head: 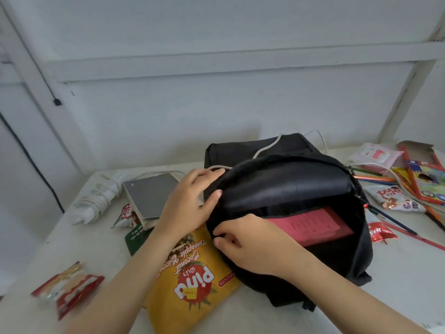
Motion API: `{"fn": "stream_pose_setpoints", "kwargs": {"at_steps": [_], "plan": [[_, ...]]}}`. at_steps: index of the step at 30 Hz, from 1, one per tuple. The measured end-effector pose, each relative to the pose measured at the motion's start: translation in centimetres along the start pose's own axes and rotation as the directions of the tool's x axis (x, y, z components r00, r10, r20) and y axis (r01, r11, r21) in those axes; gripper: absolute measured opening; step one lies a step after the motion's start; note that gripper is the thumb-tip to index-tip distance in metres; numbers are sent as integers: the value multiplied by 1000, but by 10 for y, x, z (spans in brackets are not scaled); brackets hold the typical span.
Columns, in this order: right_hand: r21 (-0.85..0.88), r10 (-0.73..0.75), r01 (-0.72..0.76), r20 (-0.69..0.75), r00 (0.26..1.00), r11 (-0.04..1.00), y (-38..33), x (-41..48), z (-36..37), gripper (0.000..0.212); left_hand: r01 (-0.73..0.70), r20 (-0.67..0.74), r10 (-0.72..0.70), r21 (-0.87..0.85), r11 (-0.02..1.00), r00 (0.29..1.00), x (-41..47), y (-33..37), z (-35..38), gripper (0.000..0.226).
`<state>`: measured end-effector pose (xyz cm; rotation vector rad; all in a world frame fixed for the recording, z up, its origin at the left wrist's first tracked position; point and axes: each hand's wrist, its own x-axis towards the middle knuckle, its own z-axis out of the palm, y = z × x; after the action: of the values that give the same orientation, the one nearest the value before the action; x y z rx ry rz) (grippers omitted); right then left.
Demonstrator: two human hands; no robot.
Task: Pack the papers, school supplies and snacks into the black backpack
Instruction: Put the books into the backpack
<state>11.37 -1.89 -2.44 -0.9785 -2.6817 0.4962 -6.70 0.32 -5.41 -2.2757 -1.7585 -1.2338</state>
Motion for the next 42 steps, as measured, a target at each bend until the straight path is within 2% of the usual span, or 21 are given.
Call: {"fn": "stream_pose_setpoints", "kwargs": {"at_steps": [4,7,10,13,15,18,20,23,25,28,30,35,38,42], "plan": [[12,-124,126,-82,989,992,-24,31,5,24,203,-129,-188,117,972,974,-39,-27,-30,39],[-62,-179,173,-107,978,983,-28,64,22,24,426,-192,-394,171,888,899,-72,-46,-43,46],[-140,-202,191,-68,977,972,-26,96,47,48,557,-167,-538,98,825,826,-102,-61,-46,61],[-145,-189,188,4,982,971,-24,119,62,75,523,-16,-524,-40,852,852,-118,-58,-41,71],[-128,-169,173,43,985,976,-24,129,67,79,521,39,-520,-44,852,853,-121,-54,-37,76],[-231,-216,219,38,976,948,-25,138,69,69,519,16,-519,-66,853,855,-122,-55,-34,68],[-287,-267,265,34,963,920,-28,139,70,69,536,11,-537,-59,842,844,-121,-57,-33,74],[-361,-439,423,40,897,831,-27,134,75,87,532,-13,-533,-58,845,846,-119,-55,-32,87],[-381,-490,456,9,872,804,-24,130,73,92,521,-43,-526,-89,849,850,-115,-53,-33,85],[-298,-393,344,-122,912,890,-19,134,67,78,556,-59,-570,-159,816,819,-112,-51,-33,72],[-206,-335,301,-155,930,931,-17,138,67,68,570,-55,-594,-225,791,803,-106,-51,-34,58],[-82,-170,170,8,985,982,-15,143,78,79,658,-48,-740,-422,624,671,-85,-57,-33,49],[-79,-160,159,-1,987,984,-18,141,85,83,623,-72,-745,-497,604,664,-75,-56,-35,44],[-139,-283,260,-182,942,956,-21,139,86,83,536,-118,-702,-561,631,702,-63,-40,-36,48]]}}
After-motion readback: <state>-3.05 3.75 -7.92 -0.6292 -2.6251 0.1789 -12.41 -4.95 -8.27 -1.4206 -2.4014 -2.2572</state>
